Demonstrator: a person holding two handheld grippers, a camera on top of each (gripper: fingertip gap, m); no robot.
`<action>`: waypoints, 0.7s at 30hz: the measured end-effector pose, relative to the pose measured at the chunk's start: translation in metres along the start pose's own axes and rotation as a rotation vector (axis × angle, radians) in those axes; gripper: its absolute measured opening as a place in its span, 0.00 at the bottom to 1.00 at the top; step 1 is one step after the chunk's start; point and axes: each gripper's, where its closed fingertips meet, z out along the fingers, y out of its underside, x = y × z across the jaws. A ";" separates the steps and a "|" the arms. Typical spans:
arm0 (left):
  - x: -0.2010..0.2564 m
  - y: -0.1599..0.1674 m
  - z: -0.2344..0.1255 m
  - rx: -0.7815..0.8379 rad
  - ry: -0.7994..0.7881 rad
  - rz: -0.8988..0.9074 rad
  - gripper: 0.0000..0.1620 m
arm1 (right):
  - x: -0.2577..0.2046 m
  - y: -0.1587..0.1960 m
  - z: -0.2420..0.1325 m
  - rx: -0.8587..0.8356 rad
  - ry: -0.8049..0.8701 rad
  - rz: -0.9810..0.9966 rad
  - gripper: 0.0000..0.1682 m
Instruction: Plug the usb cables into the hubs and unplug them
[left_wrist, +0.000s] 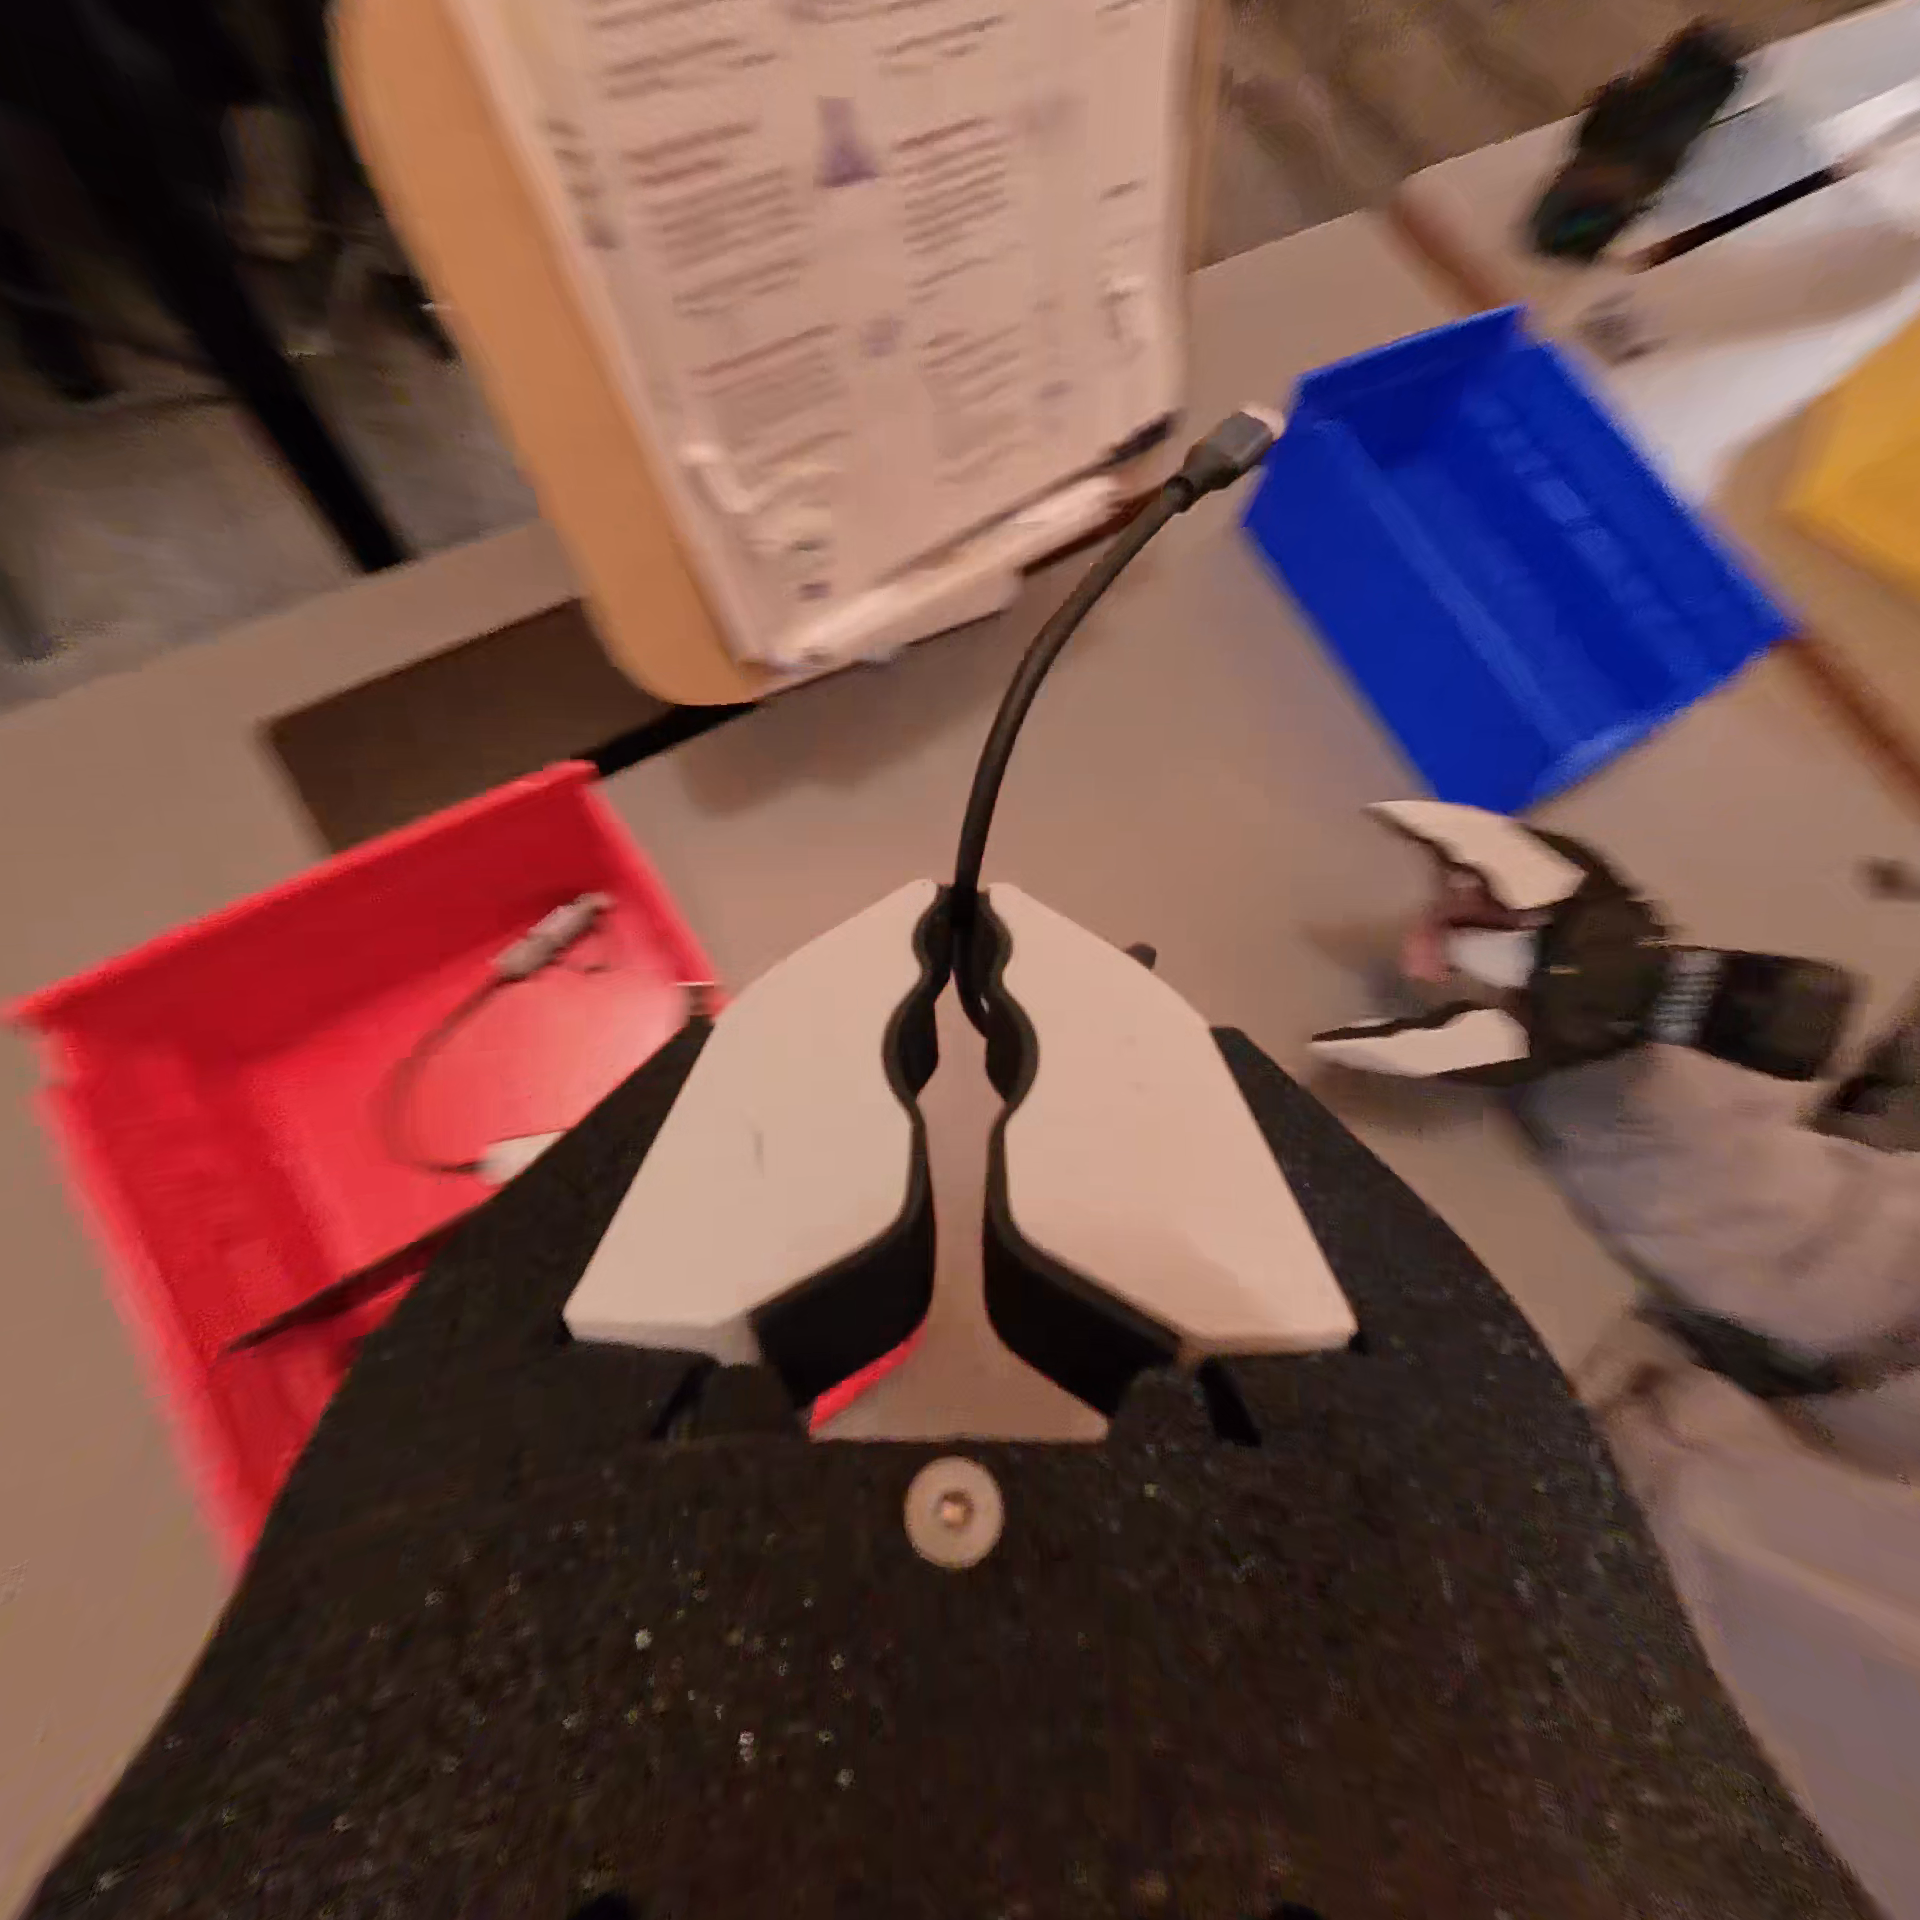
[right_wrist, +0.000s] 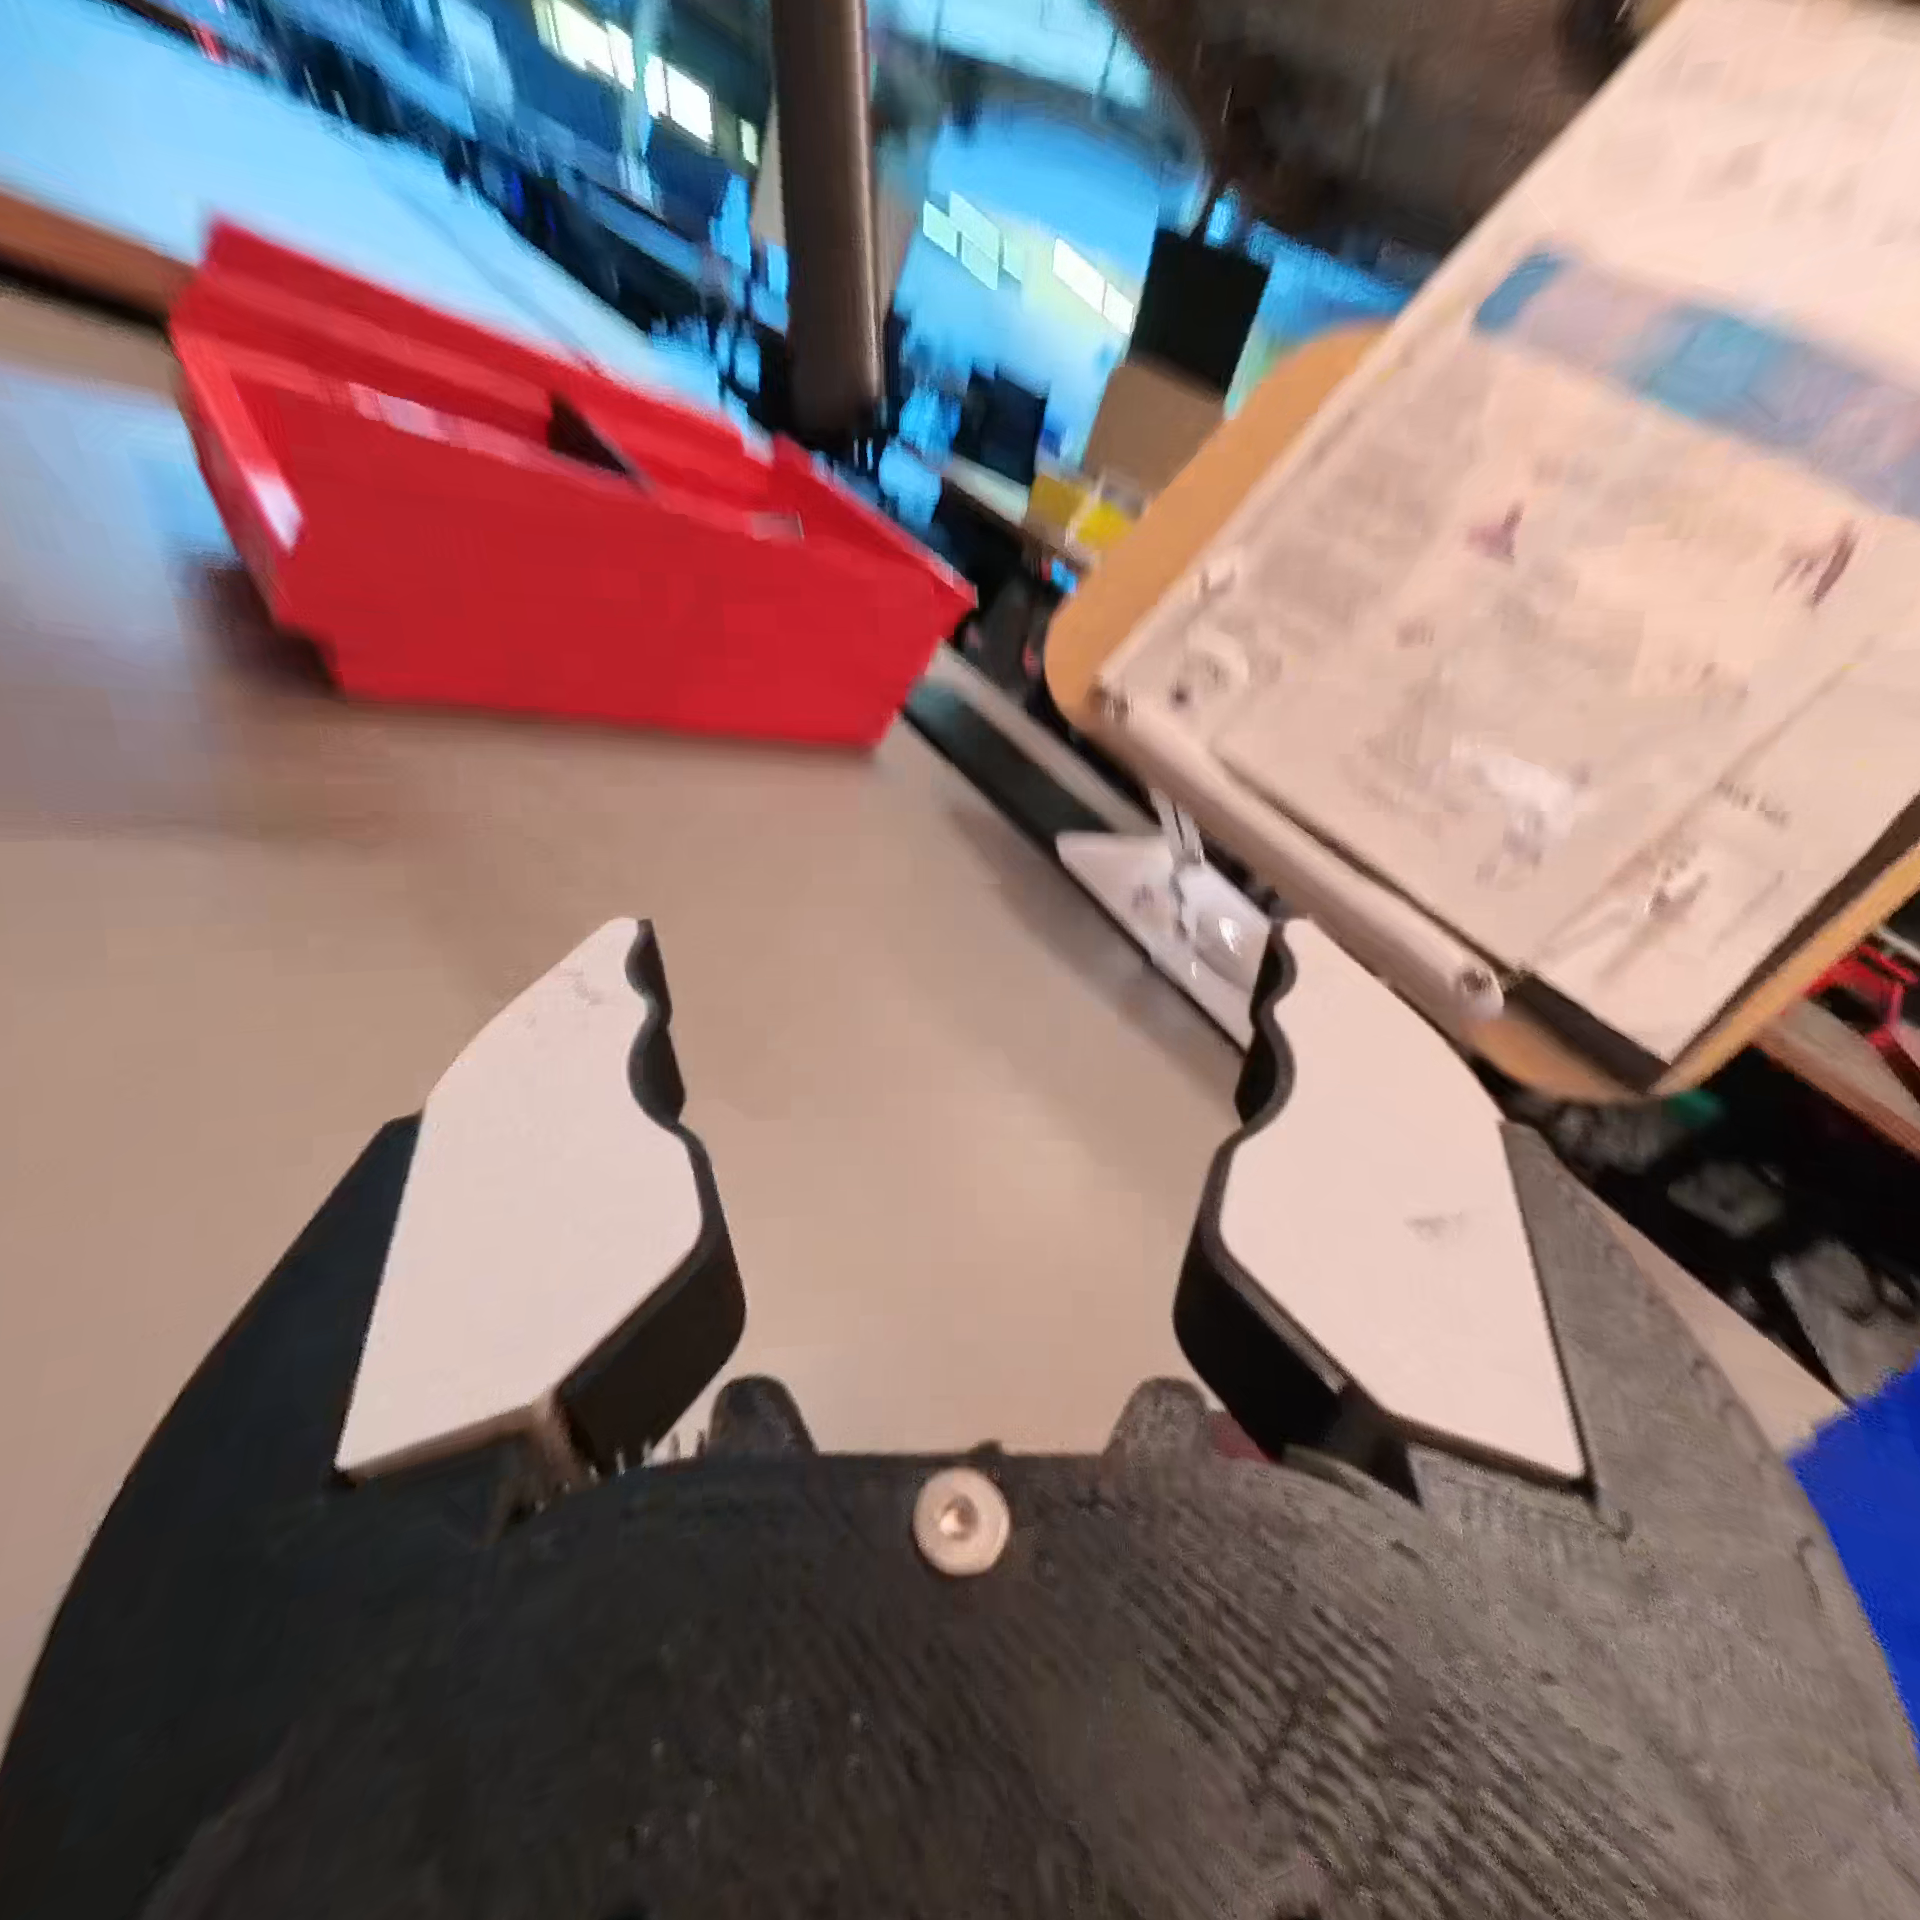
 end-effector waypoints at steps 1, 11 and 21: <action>0.018 0.009 0.004 0.024 0.070 -0.029 0.02 | -0.007 -0.013 -0.001 0.062 -0.014 0.025 0.62; 0.116 0.080 0.059 0.065 0.299 -0.123 0.02 | -0.063 -0.044 -0.012 0.094 -0.157 -0.023 0.44; 0.156 0.074 0.087 0.089 0.338 -0.193 0.02 | -0.034 -0.042 -0.014 0.020 0.054 -0.072 0.15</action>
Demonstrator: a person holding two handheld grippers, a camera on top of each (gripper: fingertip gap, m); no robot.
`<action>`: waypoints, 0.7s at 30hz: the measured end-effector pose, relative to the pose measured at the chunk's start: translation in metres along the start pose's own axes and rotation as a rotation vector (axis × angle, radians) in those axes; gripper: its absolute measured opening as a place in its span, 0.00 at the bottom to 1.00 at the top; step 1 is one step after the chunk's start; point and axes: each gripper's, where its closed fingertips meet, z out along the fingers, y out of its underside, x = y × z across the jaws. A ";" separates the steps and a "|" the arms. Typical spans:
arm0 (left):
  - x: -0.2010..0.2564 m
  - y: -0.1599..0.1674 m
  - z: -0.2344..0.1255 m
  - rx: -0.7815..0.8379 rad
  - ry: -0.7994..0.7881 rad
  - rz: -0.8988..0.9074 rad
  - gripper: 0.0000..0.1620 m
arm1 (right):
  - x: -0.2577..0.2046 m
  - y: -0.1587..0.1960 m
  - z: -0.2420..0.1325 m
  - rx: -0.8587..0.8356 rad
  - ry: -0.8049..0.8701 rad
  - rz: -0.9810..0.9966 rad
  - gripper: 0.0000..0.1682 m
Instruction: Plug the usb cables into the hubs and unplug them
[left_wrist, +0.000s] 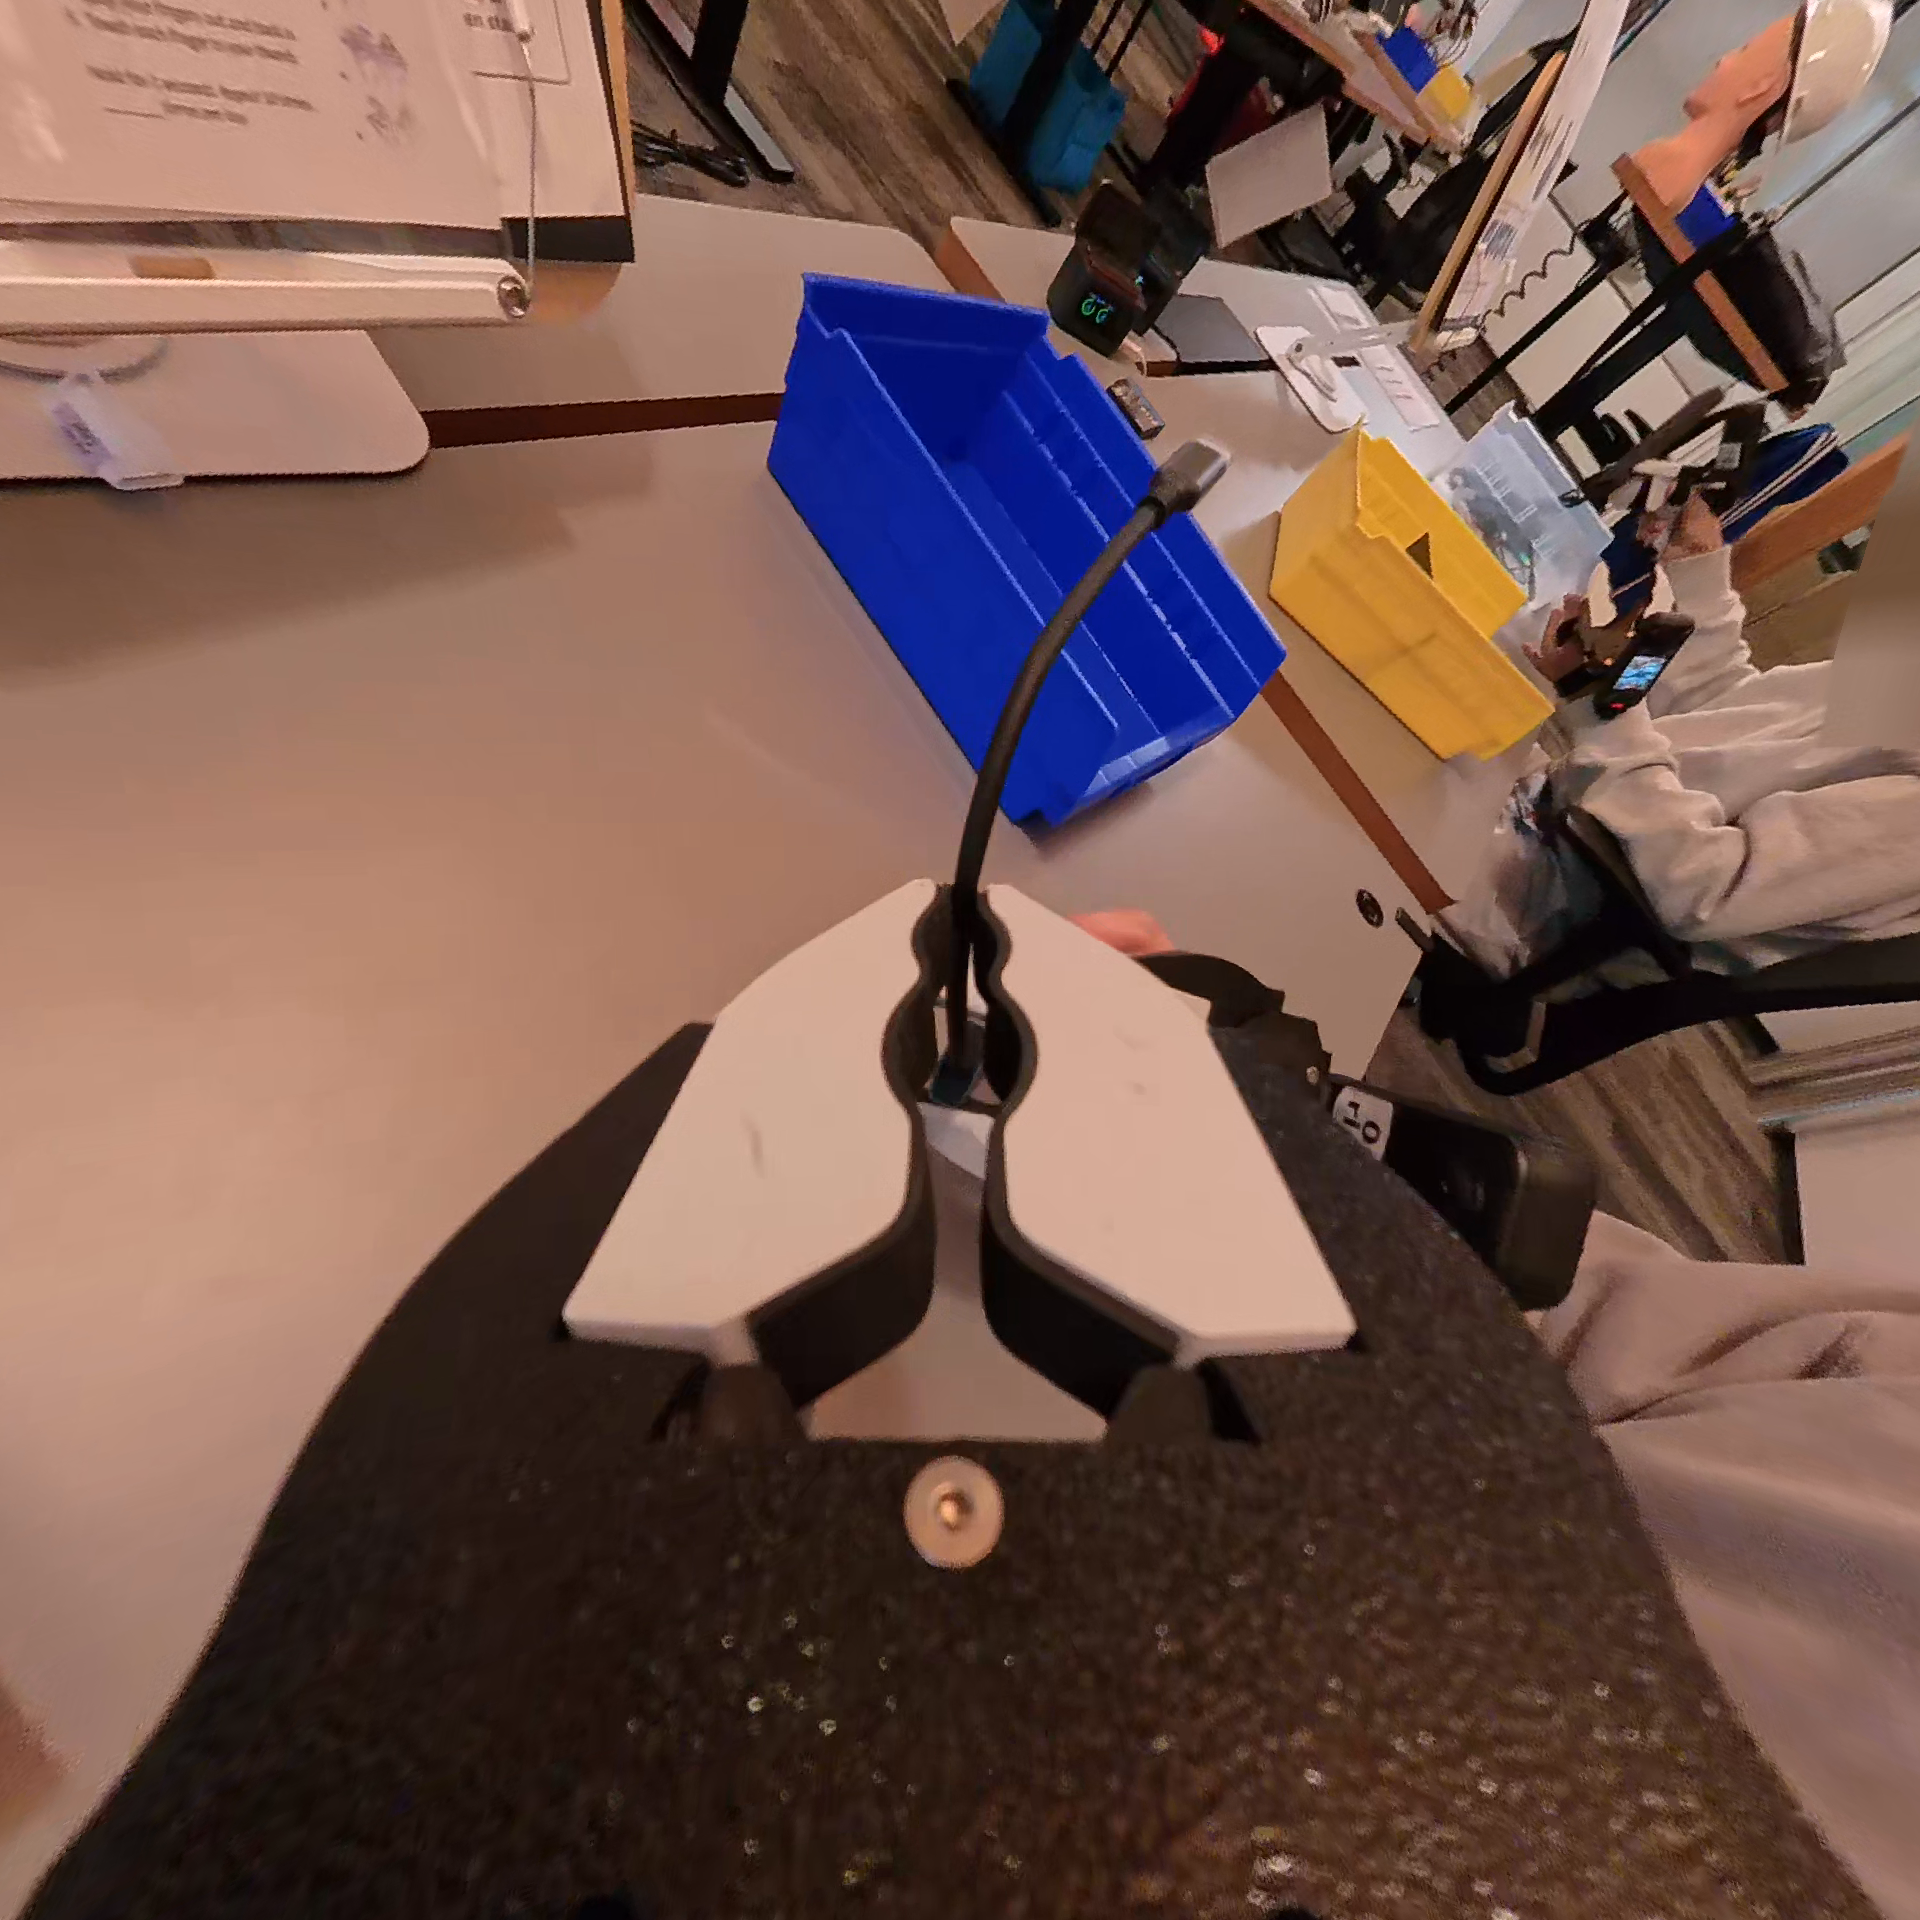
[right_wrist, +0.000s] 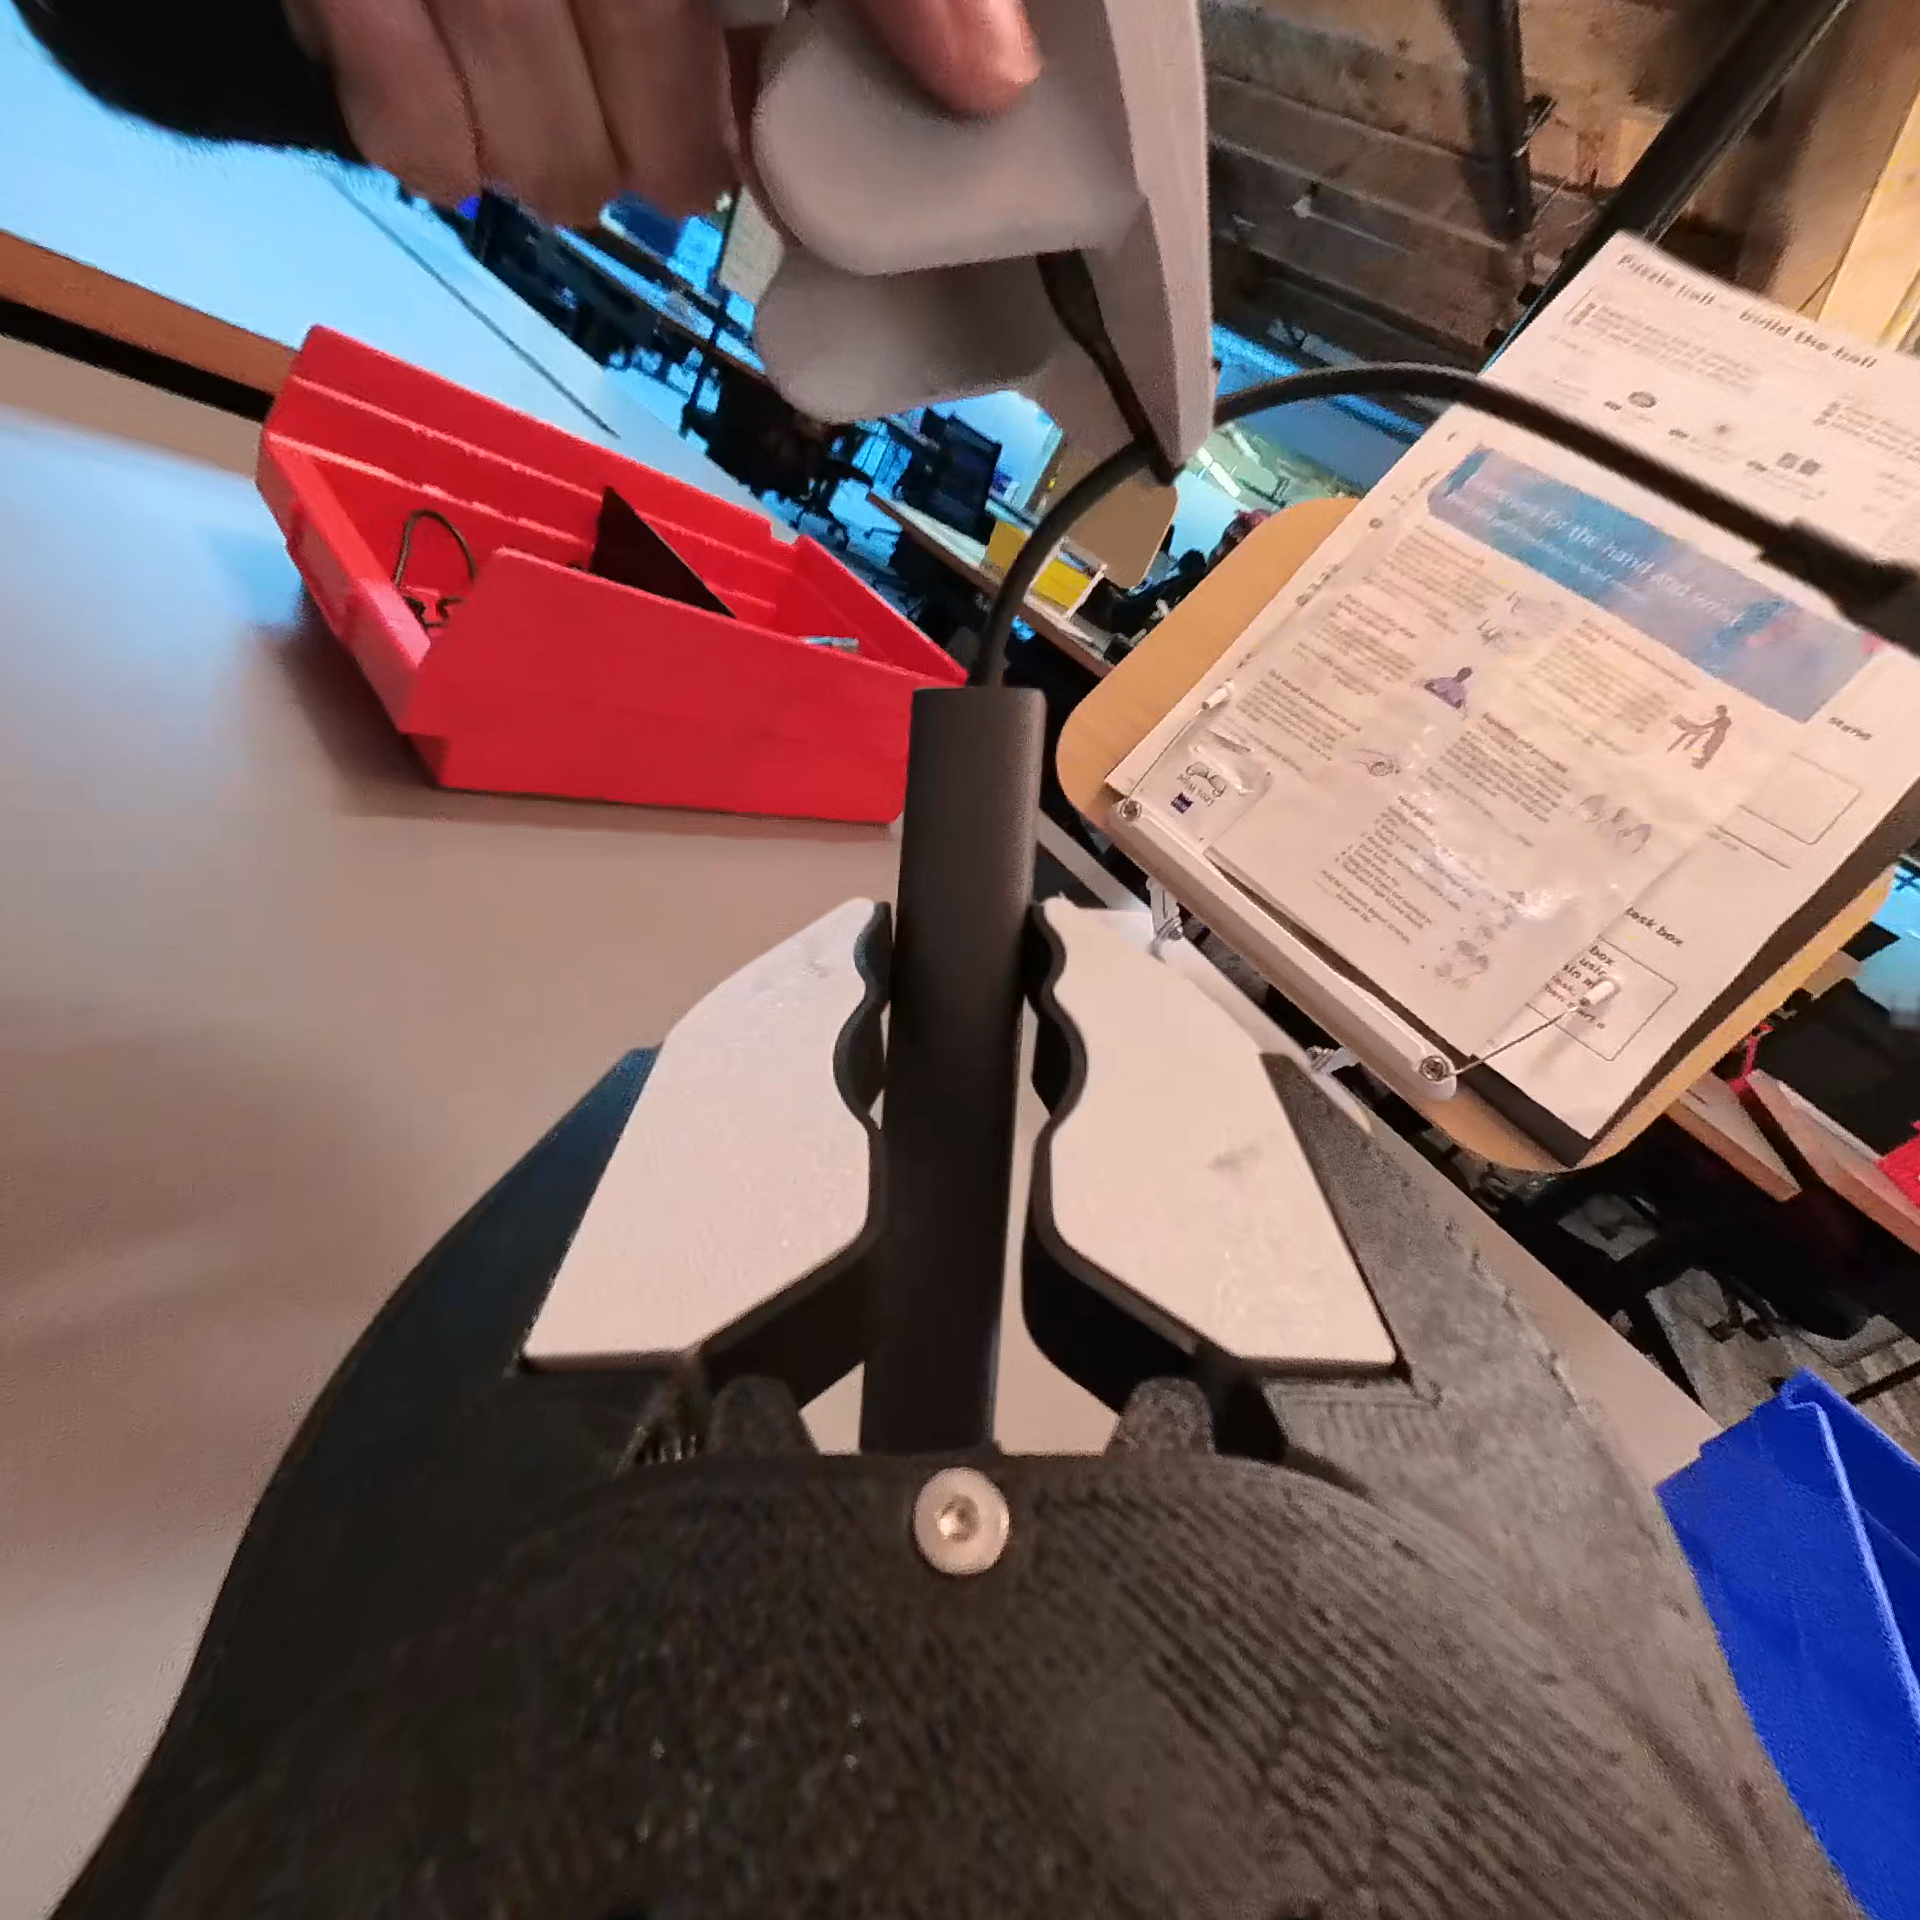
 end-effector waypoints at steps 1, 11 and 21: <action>0.000 0.002 0.001 -0.010 -0.009 0.013 0.02 | 0.000 0.002 0.000 -0.011 -0.016 0.007 0.15; 0.031 0.026 0.008 0.191 0.028 0.315 0.36 | 0.057 -0.029 -0.030 0.427 -0.190 1.074 0.14; 0.054 0.093 0.052 0.431 -0.350 0.877 0.21 | 0.064 -0.048 -0.046 0.661 -0.329 1.530 0.15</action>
